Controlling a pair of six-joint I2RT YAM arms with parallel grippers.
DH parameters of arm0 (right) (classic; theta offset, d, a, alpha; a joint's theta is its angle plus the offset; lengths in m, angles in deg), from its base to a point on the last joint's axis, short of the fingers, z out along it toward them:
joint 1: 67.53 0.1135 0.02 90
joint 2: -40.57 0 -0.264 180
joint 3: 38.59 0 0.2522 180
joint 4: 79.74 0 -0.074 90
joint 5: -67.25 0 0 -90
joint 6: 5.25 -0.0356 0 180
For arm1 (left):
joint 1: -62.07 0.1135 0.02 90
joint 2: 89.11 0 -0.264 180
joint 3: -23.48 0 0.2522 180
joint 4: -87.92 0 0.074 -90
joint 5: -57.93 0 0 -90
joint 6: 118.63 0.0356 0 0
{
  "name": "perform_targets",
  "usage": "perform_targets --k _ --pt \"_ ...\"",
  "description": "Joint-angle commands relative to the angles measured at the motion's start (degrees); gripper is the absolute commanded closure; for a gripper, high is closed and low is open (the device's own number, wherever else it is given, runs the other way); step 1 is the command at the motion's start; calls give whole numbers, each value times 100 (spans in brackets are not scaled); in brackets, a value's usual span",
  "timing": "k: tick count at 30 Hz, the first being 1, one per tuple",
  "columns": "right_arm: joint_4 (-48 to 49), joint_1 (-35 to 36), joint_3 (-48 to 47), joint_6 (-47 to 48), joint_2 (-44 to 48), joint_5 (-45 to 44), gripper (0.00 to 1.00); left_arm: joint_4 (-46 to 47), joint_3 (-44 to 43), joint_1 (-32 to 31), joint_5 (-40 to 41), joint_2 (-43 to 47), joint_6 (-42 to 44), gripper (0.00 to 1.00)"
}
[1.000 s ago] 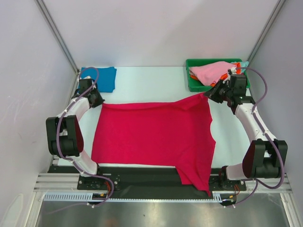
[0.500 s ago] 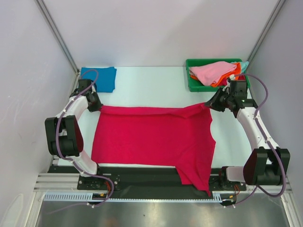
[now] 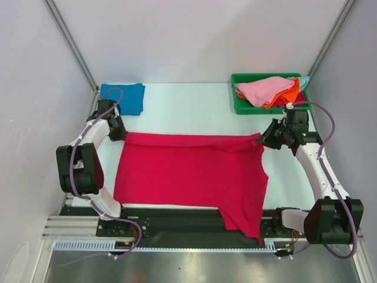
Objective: Fold and stack the t-shirts
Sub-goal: Fold the tshirt
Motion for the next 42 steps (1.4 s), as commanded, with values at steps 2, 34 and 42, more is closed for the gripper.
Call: perform_targets --k 2,34,42 --pt "-107 10 131 -123 300 -50 100 -13 77 64 -25 141 72 100" --pt "-643 27 439 -35 775 -217 100 84 482 73 309 185 150 100" --pt "-406 1 790 88 731 -348 100 49 543 64 283 176 168 100"
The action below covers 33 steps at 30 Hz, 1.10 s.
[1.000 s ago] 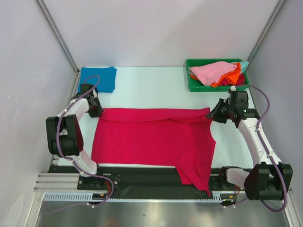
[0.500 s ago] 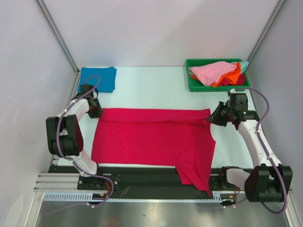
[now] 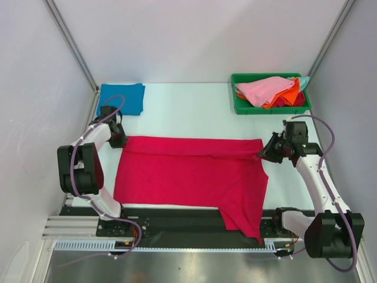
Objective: Fold and stack the t-shirts
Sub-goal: Fold the tshirt
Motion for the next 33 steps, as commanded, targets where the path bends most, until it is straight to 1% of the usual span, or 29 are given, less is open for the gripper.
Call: perform_targets --k 1,13,20,25,33 --pt "171 -8 65 116 -1 -141 100 31 67 57 73 180 147 100" --pt "206 -105 91 240 -107 -194 100 40 295 57 2 216 138 100" --pt "189 -113 118 310 -124 -220 100 66 190 57 3 137 155 100" --pt "188 -149 144 345 -142 -238 100 58 181 57 -33 75 94 98" --pt "197 -193 153 407 -159 -238 100 -4 -30 57 29 -74 155 99"
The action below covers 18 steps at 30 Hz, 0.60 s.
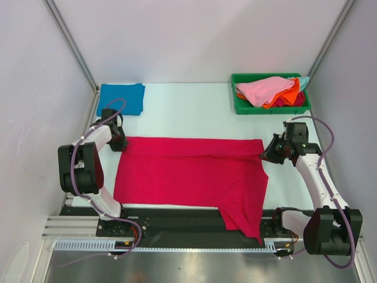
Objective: Fold and stack the t-shirts
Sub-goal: Fold the tshirt
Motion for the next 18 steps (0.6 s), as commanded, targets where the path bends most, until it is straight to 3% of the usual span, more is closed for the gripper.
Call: perform_targets --k 1,7,10,11,12,18 --pt "82 -63 -15 122 -35 -98 99 11 -303 51 38 -87 153 98" --pt "64 -239 37 184 -167 7 92 -129 -259 51 378 43 65 90" --pt "82 -257 125 272 -246 17 87 -234 -189 51 652 272 74 74" --pt "73 -266 125 307 -333 17 87 -270 -206 51 801 316 57 62" --pt "47 -275 125 394 -403 8 86 -313 -215 60 881 360 39 57" --pt "-269 -398 -182 526 -834 -343 66 -402 -137 25 637 1010 -321 44"
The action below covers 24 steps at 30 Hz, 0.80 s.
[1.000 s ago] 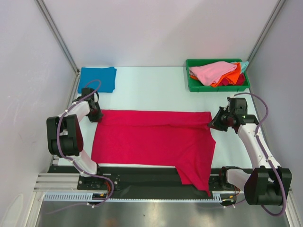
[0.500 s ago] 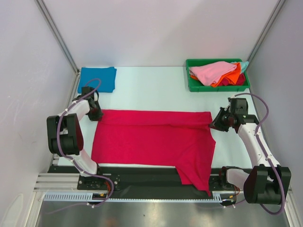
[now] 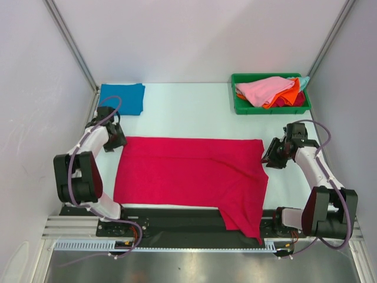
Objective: Fold and stack the t-shirts
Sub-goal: Fold the tshirt
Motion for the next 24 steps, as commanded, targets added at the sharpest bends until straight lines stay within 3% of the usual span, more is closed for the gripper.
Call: perform_targets --k 1,4,6,13,16,24 --pt "-281 -63 -472 249 -109 -374 59 31 51 -8 -98 740 -243 44" --pt "-334 -28 -658 258 -100 -507 45 197 105 -105 -651 1083 -261 44" --pt "-150 -37 -711 154 -135 -454 43 373 201 -131 -1195 1188 -252 44" --pt "1229 121 -843 -286 -908 -524 48 1252 44 -131 -2243 497 -146 52" --pt "1687 86 -1027 -243 -1338 -568 51 1332 -193 -131 -2288 100 -155 54" --pt "1810 -55 -1546 47 -2341 -322 49 1438 -580 -114 -2184 -902 -296 55"
